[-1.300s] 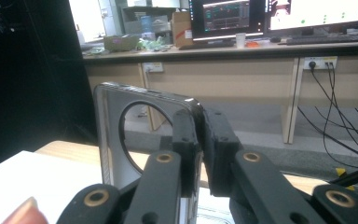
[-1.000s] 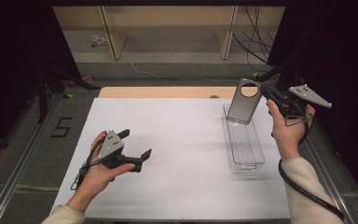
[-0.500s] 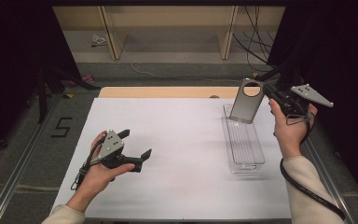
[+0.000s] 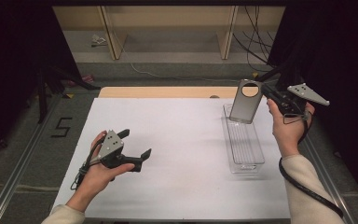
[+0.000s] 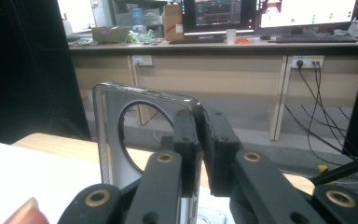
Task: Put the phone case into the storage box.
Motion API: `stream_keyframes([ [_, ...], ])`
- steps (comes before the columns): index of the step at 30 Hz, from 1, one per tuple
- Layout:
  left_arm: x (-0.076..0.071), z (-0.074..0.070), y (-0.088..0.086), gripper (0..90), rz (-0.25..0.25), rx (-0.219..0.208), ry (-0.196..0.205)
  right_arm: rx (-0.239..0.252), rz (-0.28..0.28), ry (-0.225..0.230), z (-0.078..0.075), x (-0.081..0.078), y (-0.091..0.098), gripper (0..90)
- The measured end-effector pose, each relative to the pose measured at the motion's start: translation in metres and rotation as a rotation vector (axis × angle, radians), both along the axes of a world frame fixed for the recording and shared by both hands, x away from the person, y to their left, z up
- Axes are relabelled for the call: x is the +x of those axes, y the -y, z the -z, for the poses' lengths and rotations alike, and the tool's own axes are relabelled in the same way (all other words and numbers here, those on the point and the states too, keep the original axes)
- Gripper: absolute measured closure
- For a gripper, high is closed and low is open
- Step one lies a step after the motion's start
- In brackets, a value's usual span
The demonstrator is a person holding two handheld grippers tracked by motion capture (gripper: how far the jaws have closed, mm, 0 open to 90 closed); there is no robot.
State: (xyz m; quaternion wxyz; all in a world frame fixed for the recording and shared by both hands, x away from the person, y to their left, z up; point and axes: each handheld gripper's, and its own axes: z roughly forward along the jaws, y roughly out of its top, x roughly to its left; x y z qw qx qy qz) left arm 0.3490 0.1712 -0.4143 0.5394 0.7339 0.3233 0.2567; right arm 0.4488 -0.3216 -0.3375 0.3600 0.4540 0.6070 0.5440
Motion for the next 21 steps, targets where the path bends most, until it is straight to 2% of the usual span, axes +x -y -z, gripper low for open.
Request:
stream_keyframes([
  [8,0.0000,-0.0001,-0.0003,0.0,-0.002,0.001,0.000,-0.010,0.001,0.001,0.0003,0.0030,0.0000,84.6],
  [10,0.0002,-0.0005,-0.0004,0.0,-0.001,-0.001,0.001,-0.026,0.004,0.004,0.0010,0.0043,-0.0018,84.6],
  [21,0.0001,0.0000,0.0004,0.0,-0.001,0.001,-0.001,-0.028,0.009,0.006,0.0016,0.0076,-0.0023,84.6],
])
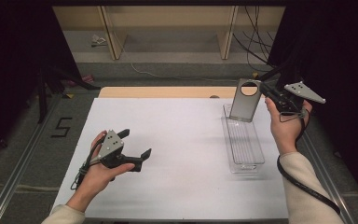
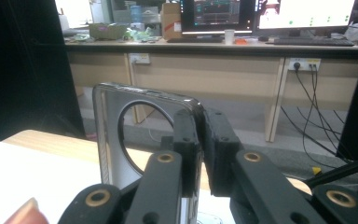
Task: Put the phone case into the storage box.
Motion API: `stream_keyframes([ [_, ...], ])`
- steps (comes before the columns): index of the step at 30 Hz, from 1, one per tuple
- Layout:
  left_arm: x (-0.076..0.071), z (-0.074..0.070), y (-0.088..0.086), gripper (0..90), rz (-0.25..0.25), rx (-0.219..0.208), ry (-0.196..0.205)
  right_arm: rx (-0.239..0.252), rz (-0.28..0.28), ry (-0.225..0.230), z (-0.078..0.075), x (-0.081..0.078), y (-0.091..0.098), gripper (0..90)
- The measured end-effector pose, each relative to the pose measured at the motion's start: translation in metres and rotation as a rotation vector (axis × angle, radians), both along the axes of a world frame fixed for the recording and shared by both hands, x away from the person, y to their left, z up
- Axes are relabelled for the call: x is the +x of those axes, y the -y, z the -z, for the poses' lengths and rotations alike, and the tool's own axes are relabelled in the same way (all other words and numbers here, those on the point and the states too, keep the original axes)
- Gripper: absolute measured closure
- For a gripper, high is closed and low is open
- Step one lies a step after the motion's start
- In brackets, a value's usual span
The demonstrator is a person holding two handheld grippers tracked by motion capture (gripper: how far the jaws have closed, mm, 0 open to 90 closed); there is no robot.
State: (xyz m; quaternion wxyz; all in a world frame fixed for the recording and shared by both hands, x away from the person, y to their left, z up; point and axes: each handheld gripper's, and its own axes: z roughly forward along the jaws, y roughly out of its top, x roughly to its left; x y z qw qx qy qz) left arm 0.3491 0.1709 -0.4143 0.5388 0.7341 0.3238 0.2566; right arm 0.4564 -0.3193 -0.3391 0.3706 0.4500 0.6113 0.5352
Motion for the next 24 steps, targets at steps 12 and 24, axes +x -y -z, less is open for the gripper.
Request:
stream_keyframes([
  [12,0.0002,-0.0003,-0.0005,0.0,0.000,0.000,0.001,-0.008,0.004,-0.007,0.0012,0.0027,-0.0005,84.6],
  [24,0.0009,0.0002,-0.0016,0.0,-0.002,0.000,-0.001,-0.013,0.001,-0.013,0.0036,0.0066,-0.0020,84.6],
])
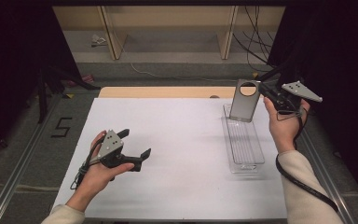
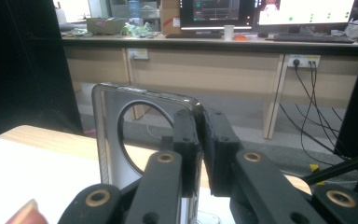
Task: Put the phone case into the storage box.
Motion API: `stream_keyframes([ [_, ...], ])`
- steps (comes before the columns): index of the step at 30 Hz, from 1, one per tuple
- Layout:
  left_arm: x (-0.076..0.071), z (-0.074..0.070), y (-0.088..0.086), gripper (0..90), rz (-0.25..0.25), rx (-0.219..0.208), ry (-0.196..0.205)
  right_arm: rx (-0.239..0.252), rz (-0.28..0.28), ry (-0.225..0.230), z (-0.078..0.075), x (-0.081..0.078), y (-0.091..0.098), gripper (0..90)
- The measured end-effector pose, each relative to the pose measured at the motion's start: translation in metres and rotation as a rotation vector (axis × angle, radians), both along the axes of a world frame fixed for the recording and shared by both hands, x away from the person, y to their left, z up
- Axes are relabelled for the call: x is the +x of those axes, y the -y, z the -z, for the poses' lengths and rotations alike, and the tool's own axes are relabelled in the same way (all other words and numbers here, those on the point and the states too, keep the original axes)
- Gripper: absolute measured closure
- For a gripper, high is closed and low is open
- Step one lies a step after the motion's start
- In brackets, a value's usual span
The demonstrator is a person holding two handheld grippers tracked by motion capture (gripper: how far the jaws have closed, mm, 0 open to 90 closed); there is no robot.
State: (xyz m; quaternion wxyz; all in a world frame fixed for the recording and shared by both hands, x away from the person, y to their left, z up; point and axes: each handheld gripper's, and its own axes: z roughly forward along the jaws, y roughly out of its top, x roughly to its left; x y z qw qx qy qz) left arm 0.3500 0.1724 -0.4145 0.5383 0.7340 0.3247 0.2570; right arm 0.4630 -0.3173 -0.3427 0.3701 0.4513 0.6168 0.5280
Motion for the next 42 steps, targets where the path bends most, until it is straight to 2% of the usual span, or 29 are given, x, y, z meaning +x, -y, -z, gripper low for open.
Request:
stream_keyframes([
  [42,0.001,0.000,0.000,0.0,-0.002,-0.002,0.000,-0.019,0.000,-0.003,0.003,0.013,-0.002,84.7],
])
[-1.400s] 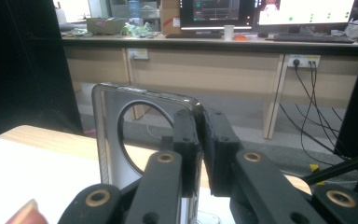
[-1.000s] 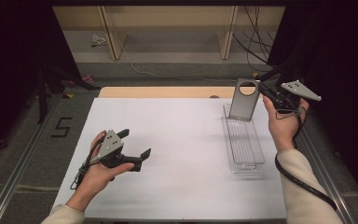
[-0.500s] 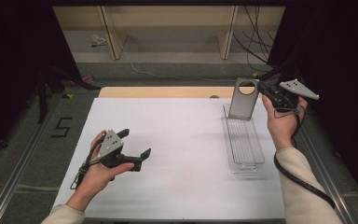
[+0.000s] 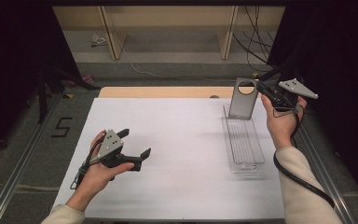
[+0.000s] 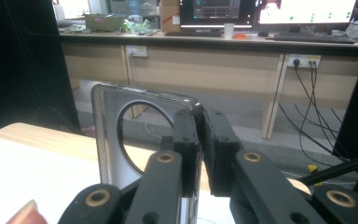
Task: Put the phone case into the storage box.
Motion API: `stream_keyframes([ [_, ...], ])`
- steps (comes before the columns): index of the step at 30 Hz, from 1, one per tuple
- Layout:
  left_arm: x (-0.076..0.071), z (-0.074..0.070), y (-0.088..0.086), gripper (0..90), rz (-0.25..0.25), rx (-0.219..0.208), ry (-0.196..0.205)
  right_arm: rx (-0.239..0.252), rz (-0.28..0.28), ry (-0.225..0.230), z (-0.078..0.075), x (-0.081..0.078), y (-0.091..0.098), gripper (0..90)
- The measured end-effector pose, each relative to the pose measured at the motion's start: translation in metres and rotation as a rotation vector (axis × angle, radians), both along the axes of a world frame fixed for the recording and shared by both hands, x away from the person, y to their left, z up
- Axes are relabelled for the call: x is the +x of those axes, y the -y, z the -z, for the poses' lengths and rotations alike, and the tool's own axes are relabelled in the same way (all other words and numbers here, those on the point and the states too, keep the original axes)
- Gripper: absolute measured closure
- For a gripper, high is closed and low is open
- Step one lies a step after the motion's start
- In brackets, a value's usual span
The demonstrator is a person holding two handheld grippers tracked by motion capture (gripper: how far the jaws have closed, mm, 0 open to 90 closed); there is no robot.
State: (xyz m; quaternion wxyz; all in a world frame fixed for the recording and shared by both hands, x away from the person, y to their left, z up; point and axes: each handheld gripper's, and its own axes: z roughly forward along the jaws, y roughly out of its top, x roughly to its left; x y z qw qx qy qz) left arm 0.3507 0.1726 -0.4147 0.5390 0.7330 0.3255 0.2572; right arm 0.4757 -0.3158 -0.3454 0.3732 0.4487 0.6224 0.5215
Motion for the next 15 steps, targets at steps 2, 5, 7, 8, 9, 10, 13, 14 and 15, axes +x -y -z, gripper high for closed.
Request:
stream_keyframes([
  [2,0.0001,0.0004,0.0000,0.0,0.000,0.002,-0.001,-0.002,0.003,-0.003,0.0011,0.0011,0.0006,84.7],
  [5,0.0002,0.0003,0.0000,0.0,0.000,0.002,0.000,0.001,0.005,-0.004,0.0025,0.0035,0.0005,84.7],
  [7,0.0000,-0.0003,-0.0001,0.0,-0.001,-0.001,0.001,0.002,0.005,-0.004,0.0027,0.0048,-0.0002,84.6],
  [8,0.0001,-0.0003,-0.0002,0.0,-0.001,-0.001,0.001,0.001,0.003,-0.004,0.0027,0.0053,-0.0005,84.7],
  [9,0.0001,-0.0003,-0.0002,0.0,-0.001,-0.001,0.001,0.001,0.003,-0.002,0.0026,0.0058,-0.0008,84.6],
  [10,0.0001,0.0000,-0.0002,0.0,-0.001,-0.002,0.000,0.001,0.002,-0.002,0.0026,0.0062,-0.0012,84.7],
  [13,0.0005,0.0004,-0.0008,0.0,-0.002,-0.002,-0.001,0.001,0.004,-0.002,0.0025,0.0066,-0.0017,84.6],
  [14,0.0005,0.0004,-0.0010,0.0,-0.003,-0.001,0.000,0.002,0.004,-0.003,0.0027,0.0071,-0.0018,84.7],
  [15,0.0006,0.0002,-0.0013,0.0,-0.003,-0.001,0.000,0.001,0.005,-0.003,0.0028,0.0074,-0.0017,84.7],
])
